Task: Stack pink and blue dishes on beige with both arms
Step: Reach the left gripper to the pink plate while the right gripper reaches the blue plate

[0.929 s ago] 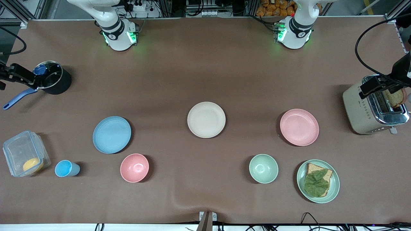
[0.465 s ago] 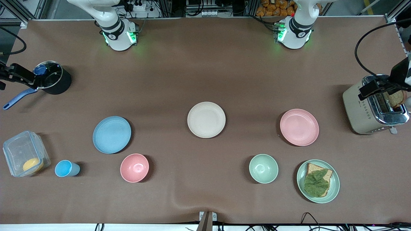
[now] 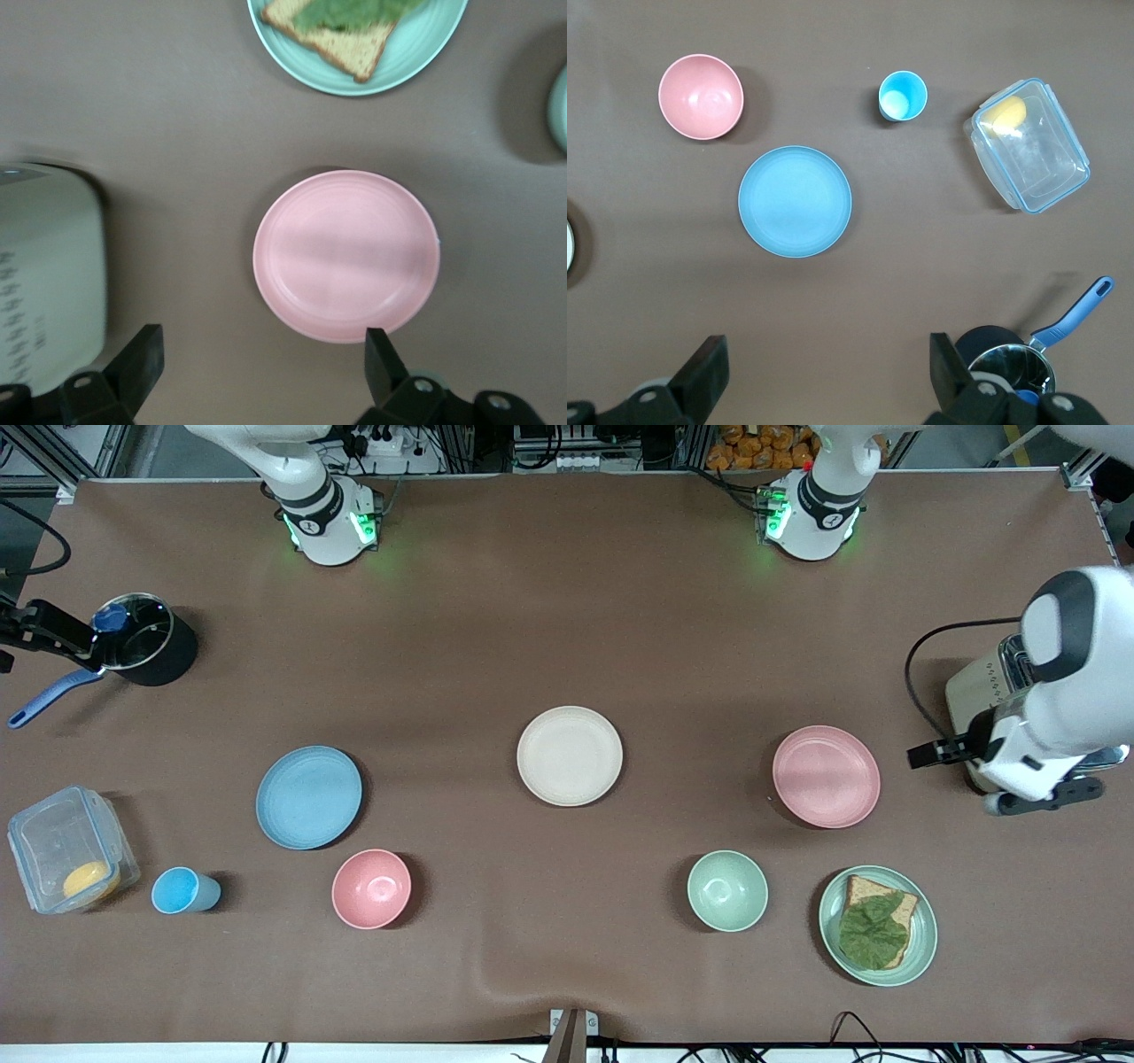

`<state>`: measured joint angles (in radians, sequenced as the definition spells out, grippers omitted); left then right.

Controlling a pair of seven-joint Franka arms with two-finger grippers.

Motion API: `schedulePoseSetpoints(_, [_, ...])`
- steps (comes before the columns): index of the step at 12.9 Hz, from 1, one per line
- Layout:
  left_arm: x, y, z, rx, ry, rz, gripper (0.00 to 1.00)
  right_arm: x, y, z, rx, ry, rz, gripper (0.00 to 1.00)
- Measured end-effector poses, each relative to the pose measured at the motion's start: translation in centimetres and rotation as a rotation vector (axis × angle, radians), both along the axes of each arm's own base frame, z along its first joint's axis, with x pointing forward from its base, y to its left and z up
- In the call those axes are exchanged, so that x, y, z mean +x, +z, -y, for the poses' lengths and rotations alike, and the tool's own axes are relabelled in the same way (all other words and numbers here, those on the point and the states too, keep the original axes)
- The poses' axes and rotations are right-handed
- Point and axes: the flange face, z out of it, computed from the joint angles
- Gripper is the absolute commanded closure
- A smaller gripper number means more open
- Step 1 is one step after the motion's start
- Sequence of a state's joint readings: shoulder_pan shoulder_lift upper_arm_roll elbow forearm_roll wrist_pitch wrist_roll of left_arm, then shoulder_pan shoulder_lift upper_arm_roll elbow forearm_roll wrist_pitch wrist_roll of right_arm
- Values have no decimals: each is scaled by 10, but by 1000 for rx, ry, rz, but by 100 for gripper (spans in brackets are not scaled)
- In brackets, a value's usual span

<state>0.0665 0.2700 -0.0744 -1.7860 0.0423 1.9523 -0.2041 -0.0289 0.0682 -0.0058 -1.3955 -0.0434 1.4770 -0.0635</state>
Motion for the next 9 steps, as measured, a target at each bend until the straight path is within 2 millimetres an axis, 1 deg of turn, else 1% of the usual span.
schedulePoseSetpoints(2, [-15, -42, -1, -2, 1, -11, 0, 0, 0, -9, 0, 18, 0, 0])
schedulePoseSetpoints(4, [-26, -69, -13, -4, 20, -38, 0, 2, -3, -33, 4, 61, -6, 0])
schedulePoseSetpoints(5, [-29, -82, -20, -5, 30, -45, 0, 5, -12, -48, 5, 88, -22, 0])
schedulePoseSetpoints(6, [-32, -96, -24, -8, 37, -42, 0, 12, -26, -62, 4, 111, -46, 0])
schedulePoseSetpoints(7, [-34, -111, -28, -10, 44, -33, 0, 20, -43, -72, 3, 126, -72, 0])
schedulePoseSetpoints(9, [-39, -139, -33, -14, 52, -21, 0, 35, -78, -82, 1, 139, -128, 0])
